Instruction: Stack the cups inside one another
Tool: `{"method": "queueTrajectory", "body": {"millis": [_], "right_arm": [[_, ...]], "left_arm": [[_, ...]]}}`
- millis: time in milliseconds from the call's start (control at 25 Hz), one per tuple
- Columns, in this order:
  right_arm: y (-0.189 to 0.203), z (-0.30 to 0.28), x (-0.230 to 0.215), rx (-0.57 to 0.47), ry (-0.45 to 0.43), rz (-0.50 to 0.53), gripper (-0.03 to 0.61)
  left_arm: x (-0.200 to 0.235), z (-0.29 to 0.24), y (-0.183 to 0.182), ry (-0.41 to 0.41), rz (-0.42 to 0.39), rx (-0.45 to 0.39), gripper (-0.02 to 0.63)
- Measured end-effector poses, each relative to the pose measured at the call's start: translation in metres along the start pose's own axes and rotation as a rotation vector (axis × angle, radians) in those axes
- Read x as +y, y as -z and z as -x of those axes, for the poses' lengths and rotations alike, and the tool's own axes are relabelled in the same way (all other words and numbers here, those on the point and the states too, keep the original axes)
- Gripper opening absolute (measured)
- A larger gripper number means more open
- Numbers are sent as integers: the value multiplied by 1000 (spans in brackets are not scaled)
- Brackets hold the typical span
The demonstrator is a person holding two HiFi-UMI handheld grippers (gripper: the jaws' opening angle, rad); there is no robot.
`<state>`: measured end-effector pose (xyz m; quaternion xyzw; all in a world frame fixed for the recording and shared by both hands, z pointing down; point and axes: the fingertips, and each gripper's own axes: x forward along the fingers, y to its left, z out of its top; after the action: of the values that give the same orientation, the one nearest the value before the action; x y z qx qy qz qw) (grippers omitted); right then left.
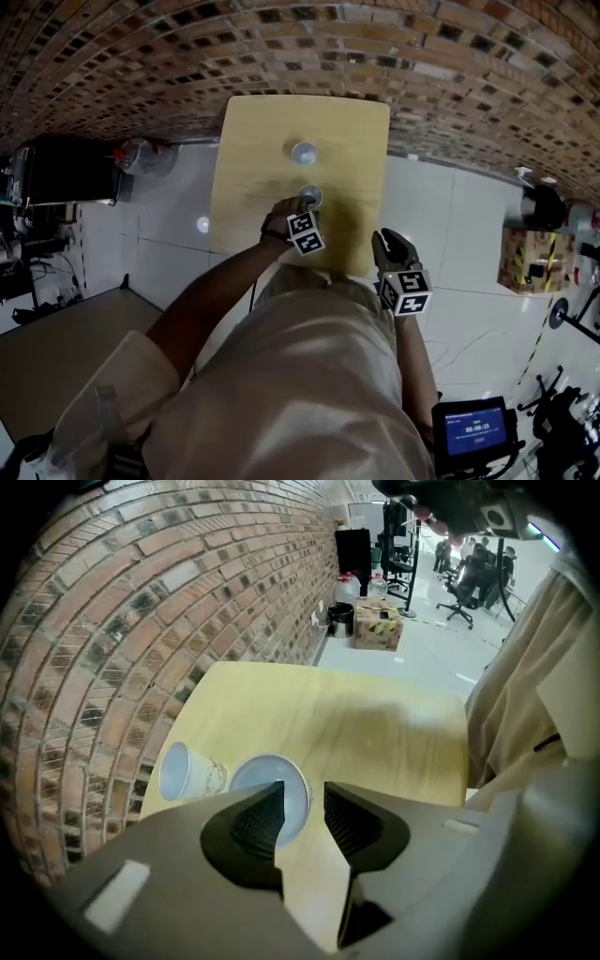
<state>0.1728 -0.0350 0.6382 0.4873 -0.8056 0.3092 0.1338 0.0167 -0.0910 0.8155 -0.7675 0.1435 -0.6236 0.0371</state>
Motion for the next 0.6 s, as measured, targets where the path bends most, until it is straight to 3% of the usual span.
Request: {"method": "queueTrajectory", "body": {"millis": [200, 600], "right_arm": [[7, 5, -7, 7, 12, -12, 67], [15, 13, -16, 16, 35, -16, 67]], "left_arm": [[-2, -7, -1, 4, -10, 15, 147], [4, -13, 7, -37, -6, 37, 52]]}}
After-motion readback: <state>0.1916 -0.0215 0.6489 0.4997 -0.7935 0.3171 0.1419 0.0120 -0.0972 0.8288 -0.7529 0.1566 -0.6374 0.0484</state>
